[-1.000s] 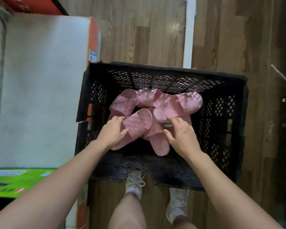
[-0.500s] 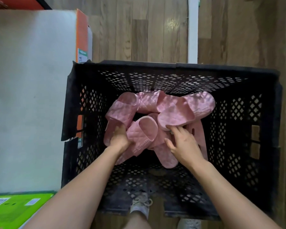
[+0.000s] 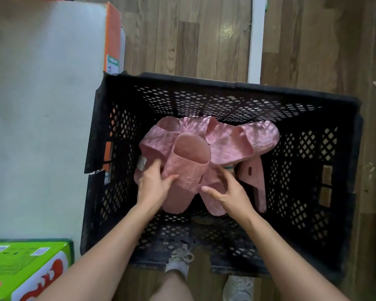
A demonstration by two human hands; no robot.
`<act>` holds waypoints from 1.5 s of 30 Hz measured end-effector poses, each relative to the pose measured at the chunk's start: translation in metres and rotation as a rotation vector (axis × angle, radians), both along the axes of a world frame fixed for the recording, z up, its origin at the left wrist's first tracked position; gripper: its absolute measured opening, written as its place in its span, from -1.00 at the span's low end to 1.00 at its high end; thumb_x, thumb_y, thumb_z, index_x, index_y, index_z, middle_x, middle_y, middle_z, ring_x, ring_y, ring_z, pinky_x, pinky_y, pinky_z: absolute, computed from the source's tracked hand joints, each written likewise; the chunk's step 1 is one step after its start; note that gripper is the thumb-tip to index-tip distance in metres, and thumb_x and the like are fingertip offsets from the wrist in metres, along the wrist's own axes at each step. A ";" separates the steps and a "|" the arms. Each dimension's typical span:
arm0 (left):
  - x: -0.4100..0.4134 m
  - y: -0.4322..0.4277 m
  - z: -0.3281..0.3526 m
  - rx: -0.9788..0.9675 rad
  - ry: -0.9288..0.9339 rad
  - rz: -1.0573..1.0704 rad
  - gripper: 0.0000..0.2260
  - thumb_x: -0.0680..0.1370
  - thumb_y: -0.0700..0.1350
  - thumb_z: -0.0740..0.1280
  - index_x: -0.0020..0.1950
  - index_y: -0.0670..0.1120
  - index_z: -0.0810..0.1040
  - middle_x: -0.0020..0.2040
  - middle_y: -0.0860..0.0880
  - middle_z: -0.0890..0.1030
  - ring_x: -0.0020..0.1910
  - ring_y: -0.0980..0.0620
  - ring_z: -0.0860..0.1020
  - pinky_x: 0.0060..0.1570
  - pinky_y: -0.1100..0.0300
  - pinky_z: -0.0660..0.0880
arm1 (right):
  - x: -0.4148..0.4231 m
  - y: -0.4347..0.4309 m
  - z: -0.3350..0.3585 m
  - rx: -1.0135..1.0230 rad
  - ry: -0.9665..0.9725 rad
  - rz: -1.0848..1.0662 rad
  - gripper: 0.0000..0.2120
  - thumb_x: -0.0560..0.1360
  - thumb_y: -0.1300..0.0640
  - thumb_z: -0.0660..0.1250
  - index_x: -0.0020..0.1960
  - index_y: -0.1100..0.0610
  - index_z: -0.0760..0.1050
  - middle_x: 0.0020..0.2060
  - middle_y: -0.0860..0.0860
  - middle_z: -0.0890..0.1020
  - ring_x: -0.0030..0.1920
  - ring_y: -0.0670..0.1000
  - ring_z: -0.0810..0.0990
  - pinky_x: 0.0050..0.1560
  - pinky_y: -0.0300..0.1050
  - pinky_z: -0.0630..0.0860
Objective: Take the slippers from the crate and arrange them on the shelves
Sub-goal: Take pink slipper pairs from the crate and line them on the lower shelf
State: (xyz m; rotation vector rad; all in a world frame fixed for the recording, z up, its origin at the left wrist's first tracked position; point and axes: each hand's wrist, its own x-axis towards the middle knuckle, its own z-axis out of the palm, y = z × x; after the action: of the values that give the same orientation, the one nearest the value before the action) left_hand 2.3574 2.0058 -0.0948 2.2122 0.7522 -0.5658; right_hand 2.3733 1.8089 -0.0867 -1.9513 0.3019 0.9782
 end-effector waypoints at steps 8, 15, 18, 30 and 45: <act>0.023 -0.033 0.017 -0.262 -0.030 0.041 -0.72 0.40 0.04 0.45 -0.12 -0.10 0.44 -0.18 -0.03 0.58 -0.19 -0.04 0.55 -0.13 0.04 0.48 | 0.005 0.009 0.002 0.150 -0.035 -0.478 -0.46 0.22 0.03 0.49 0.14 0.16 0.46 0.02 0.05 0.63 -0.02 -0.07 0.59 0.02 -0.28 0.51; 0.019 -0.028 -0.002 -0.297 -0.107 0.115 -0.81 0.53 -0.04 0.32 0.09 -0.10 0.55 0.02 -0.03 0.61 -0.01 0.04 0.56 0.05 0.14 0.48 | 0.017 -0.033 0.004 -0.092 -0.254 -0.541 -0.83 0.40 0.13 0.45 -0.13 0.16 0.48 -0.29 -0.03 0.57 -0.26 -0.06 0.50 -0.30 -0.38 0.42; 0.020 0.004 -0.030 -0.133 -0.014 0.309 -0.75 0.53 -0.11 0.31 0.18 -0.15 0.50 0.14 -0.17 0.55 0.12 -0.13 0.52 0.07 0.16 0.40 | 0.027 -0.057 0.003 -0.119 -0.240 -0.591 -0.85 0.40 0.10 0.45 -0.14 0.08 0.49 -0.25 -0.04 0.59 -0.21 -0.02 0.54 -0.23 -0.27 0.50; 0.045 0.046 -0.100 -0.087 0.133 0.207 -0.24 0.49 0.06 0.35 0.51 -0.18 0.02 0.46 -0.27 0.12 0.43 -0.21 0.19 0.39 0.02 0.18 | 0.033 -0.055 -0.017 0.018 -0.090 -0.419 -0.74 0.30 0.06 0.54 -0.08 0.04 0.54 -0.13 0.08 0.67 -0.14 0.01 0.66 -0.11 -0.06 0.60; 0.045 0.035 -0.095 -0.045 0.009 0.453 -0.48 0.35 0.09 0.49 0.15 -0.20 0.49 0.11 -0.20 0.52 0.05 -0.17 0.54 -0.04 0.12 0.45 | 0.025 -0.038 -0.034 0.043 -0.031 -0.413 -0.58 0.19 -0.04 0.54 -0.04 0.08 0.50 -0.09 0.07 0.65 -0.04 0.08 0.63 0.03 0.02 0.56</act>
State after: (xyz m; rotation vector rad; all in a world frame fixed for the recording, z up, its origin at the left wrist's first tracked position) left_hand 2.4019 2.0404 -0.1895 1.9101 1.1886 -0.3591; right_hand 2.3982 1.7713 -0.1205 -1.7674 0.6317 0.6779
